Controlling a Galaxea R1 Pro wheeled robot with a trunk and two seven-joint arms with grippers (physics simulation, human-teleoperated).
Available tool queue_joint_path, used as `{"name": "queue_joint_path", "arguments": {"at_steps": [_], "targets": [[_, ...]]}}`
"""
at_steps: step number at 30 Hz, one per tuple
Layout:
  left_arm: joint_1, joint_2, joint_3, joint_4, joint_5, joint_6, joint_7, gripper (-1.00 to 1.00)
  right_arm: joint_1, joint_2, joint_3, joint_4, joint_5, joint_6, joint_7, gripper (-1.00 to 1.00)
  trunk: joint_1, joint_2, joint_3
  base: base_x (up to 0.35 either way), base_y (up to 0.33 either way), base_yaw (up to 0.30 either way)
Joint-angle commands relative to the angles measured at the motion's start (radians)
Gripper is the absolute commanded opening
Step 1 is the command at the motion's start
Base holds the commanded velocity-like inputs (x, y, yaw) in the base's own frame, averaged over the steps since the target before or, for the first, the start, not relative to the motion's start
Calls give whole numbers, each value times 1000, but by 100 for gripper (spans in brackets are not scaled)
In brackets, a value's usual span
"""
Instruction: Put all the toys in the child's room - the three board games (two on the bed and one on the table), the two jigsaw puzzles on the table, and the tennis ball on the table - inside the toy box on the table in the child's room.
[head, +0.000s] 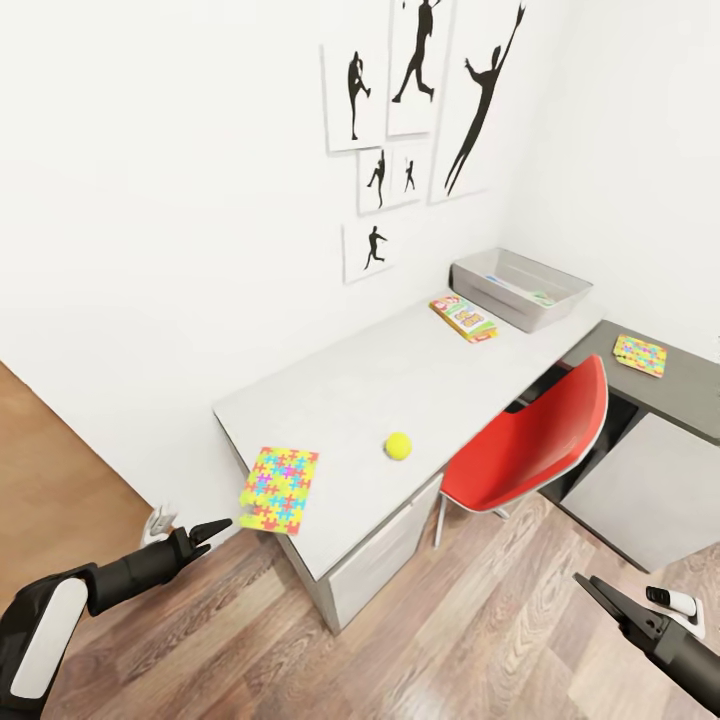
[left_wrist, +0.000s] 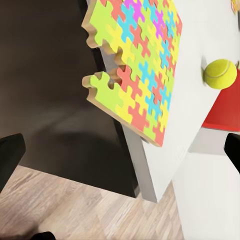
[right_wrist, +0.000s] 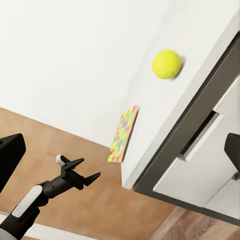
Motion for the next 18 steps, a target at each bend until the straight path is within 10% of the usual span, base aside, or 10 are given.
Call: {"name": "queue_joint_path", "arguments": {"at_steps": [1, 18], "targets": [[-1, 0, 2, 0, -3, 6, -5, 100, -1, 0, 0, 0, -3, 10, 2, 100, 0, -1, -1, -1, -171, 0], [-1, 0, 3, 0, -3, 4, -7, 100, -1, 0, 0, 0, -3, 10, 0, 100, 0, -1, -1, 36, -93, 0]]}}
